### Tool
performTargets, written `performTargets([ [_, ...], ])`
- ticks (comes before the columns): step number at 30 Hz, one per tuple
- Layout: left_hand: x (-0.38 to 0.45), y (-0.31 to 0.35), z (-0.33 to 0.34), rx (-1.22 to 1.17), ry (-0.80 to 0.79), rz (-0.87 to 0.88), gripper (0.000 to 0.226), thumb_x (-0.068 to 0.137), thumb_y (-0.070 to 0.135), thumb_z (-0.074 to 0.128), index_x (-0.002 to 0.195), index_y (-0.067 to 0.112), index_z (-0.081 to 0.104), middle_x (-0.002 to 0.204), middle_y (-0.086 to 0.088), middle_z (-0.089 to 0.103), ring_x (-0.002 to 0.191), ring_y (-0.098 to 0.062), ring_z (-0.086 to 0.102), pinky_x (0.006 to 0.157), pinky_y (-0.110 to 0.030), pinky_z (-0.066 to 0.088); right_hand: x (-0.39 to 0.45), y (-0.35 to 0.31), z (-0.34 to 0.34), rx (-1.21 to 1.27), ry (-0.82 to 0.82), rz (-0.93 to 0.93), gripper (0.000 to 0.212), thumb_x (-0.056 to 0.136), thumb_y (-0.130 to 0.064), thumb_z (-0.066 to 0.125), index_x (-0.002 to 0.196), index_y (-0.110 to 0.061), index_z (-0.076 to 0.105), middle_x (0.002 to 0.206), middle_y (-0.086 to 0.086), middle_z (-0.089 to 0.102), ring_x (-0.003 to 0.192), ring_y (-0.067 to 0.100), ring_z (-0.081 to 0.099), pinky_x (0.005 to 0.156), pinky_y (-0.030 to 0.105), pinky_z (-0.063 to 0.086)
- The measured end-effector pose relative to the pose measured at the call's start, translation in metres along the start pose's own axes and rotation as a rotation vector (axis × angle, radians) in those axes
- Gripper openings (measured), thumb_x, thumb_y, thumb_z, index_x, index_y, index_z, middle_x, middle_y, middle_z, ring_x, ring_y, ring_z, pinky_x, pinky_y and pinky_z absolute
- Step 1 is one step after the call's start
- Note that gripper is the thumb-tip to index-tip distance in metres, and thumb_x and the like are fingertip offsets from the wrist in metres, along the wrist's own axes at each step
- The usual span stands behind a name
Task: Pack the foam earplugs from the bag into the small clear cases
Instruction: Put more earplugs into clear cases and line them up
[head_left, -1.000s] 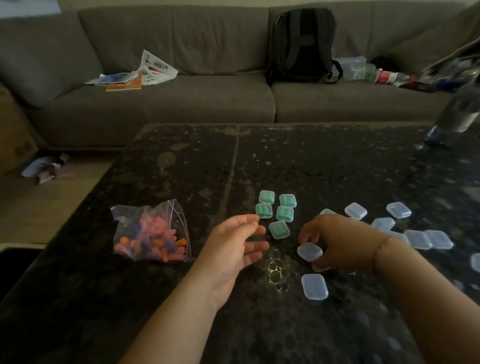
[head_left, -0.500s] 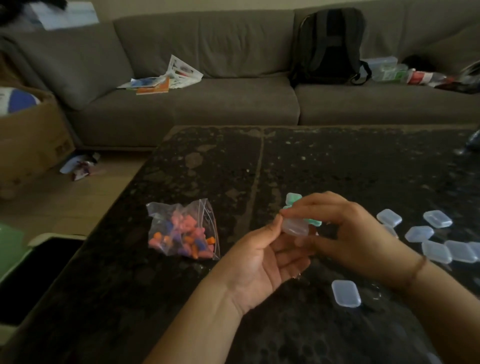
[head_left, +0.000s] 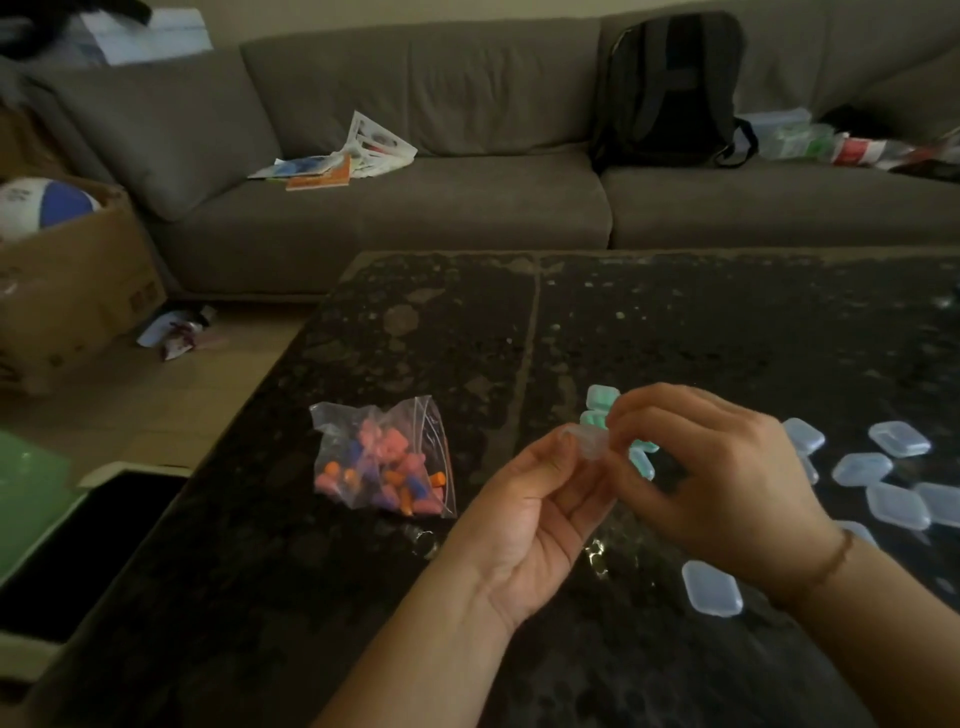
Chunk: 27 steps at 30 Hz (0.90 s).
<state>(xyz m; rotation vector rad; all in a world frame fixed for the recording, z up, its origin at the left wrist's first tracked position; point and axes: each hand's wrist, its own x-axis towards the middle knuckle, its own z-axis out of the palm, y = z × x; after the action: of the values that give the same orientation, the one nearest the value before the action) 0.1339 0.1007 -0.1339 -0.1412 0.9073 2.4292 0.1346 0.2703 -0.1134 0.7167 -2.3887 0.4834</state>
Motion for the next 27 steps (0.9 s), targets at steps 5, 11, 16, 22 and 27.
performTargets([
  [5,-0.004,-0.003,-0.001,-0.007,0.001,-0.007,0.030,0.081,0.014,0.065,0.106,-0.001,0.073,0.108,-0.019,0.076,0.095,-0.025,0.077,0.088,-0.035,0.061,0.002,0.000,-0.001,-0.056,-0.052,-0.031,0.022,0.085,-0.038,0.058,0.083,-0.019,0.069,0.093,-0.006,0.068,0.066,0.010,0.063,0.051,0.028,0.053],
  [11,-0.008,0.000,-0.009,0.011,-0.004,0.018,0.020,0.083,0.013,0.064,0.093,0.000,0.075,0.104,-0.017,0.077,0.094,-0.023,0.077,0.085,-0.033,0.063,0.000,-0.004,0.003,-0.064,-0.071,-0.025,0.028,0.086,-0.042,0.054,0.082,-0.019,0.070,0.090,-0.006,0.069,0.062,0.009,0.063,0.048,0.028,0.052],
  [16,-0.013,0.004,-0.024,0.084,0.021,0.034,0.015,0.092,0.013,0.061,0.095,0.005,0.073,0.102,-0.013,0.076,0.095,-0.021,0.075,0.084,-0.030,0.061,0.000,-0.015,0.011,-0.007,-0.052,0.000,0.023,0.084,-0.039,0.064,0.078,-0.018,0.070,0.088,-0.006,0.070,0.060,0.008,0.064,0.046,0.028,0.053],
  [22,-0.028,0.012,-0.037,0.162,0.039,0.011,0.027,0.081,0.013,0.068,0.106,0.008,0.075,0.113,-0.015,0.076,0.102,-0.022,0.075,0.080,-0.030,0.060,0.006,-0.035,0.018,0.096,-0.057,0.104,0.019,0.081,-0.038,0.062,0.080,-0.020,0.069,0.087,-0.007,0.067,0.068,0.009,0.066,0.052,0.028,0.056],
  [27,-0.045,0.031,-0.055,0.288,-0.110,-0.083,0.034,0.095,0.003,0.061,0.128,0.007,0.067,0.117,-0.015,0.072,0.110,-0.026,0.070,0.086,-0.034,0.059,0.034,-0.051,0.025,0.302,-0.173,0.244,0.022,0.081,-0.050,0.054,0.086,-0.032,0.065,0.075,-0.017,0.063,0.071,0.000,0.065,0.054,0.020,0.052],
])
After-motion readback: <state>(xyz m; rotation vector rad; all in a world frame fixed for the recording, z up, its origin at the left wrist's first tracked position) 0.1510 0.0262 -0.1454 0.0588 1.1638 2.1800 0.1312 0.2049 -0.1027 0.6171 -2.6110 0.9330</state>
